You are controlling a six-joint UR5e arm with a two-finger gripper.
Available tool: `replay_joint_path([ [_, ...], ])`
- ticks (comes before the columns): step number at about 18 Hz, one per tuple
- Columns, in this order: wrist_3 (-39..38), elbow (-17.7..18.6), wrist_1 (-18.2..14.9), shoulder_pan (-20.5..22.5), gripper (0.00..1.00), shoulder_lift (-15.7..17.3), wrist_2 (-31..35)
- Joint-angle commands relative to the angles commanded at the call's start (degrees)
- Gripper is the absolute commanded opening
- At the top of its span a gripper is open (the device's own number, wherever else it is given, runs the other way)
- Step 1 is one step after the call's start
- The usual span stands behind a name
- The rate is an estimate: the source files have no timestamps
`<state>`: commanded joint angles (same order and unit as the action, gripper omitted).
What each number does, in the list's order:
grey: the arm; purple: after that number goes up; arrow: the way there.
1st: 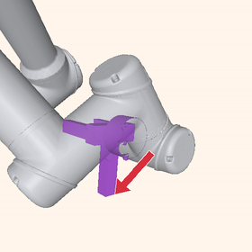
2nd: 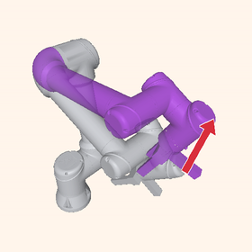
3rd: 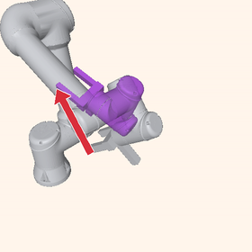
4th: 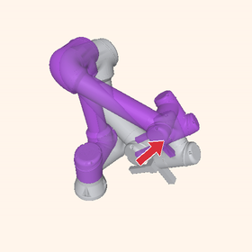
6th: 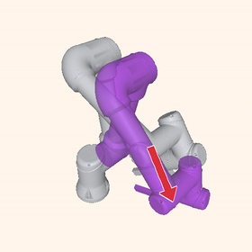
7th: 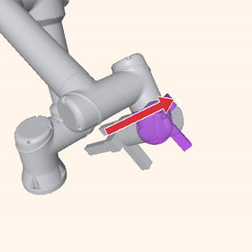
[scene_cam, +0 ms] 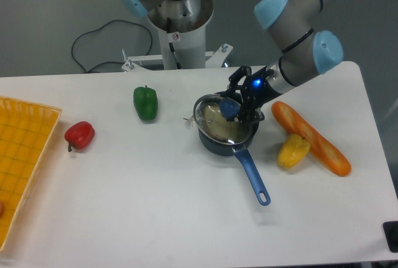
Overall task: Close the pot lid
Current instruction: 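Settle the lid flat on the saucepan while holding the knob, then open the gripper and raise it off the lid knob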
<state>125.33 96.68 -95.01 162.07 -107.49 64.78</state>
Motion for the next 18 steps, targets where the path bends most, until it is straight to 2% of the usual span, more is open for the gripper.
replay_joint_path([
  [2,0.18,-1.75,0.0,-0.35,0.99,0.0,-0.09],
  [7,-2.62,-5.09,0.26,-1.66,1.0,0.44,-0.09],
  [10,-8.59,-8.08,2.81,-4.04,1.0,1.49,0.53],
  [13,-11.95,-9.76,2.99,-5.97,1.0,4.3,3.23],
  [15,-11.86,-9.58,3.69,-8.6,1.0,7.72,9.81],
  [18,-11.78,-9.23,8.6,-11.07,1.0,12.2,16.68],
])
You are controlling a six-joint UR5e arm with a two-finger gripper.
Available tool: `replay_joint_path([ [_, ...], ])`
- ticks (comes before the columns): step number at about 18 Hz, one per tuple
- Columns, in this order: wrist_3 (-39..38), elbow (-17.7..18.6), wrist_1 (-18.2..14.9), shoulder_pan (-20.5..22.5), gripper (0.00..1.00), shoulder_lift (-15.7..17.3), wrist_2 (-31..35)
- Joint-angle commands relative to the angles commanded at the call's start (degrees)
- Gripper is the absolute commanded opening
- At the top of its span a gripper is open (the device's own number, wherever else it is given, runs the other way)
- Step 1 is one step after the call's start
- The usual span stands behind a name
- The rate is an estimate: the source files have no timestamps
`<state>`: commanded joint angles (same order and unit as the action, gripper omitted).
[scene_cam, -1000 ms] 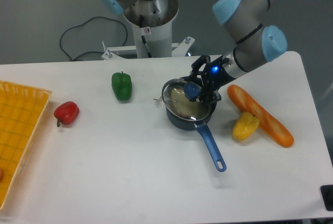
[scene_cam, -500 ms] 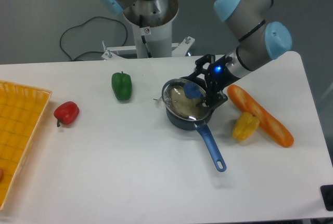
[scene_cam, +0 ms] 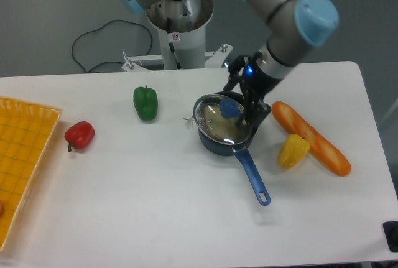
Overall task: Close the pot lid
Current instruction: 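Open the gripper and raise it off the lid knob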
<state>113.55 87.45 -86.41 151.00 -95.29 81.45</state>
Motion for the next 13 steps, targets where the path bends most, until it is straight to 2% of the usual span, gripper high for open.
replay_joint_path([
  [3,-0.26,0.18,1.51,-2.02,1.0,1.95,4.75],
  [7,-0.09,2.28,2.03,-2.64,1.0,0.73,8.81],
  [13,-0.09,2.46,2.91,-2.21,1.0,1.34,11.27],
])
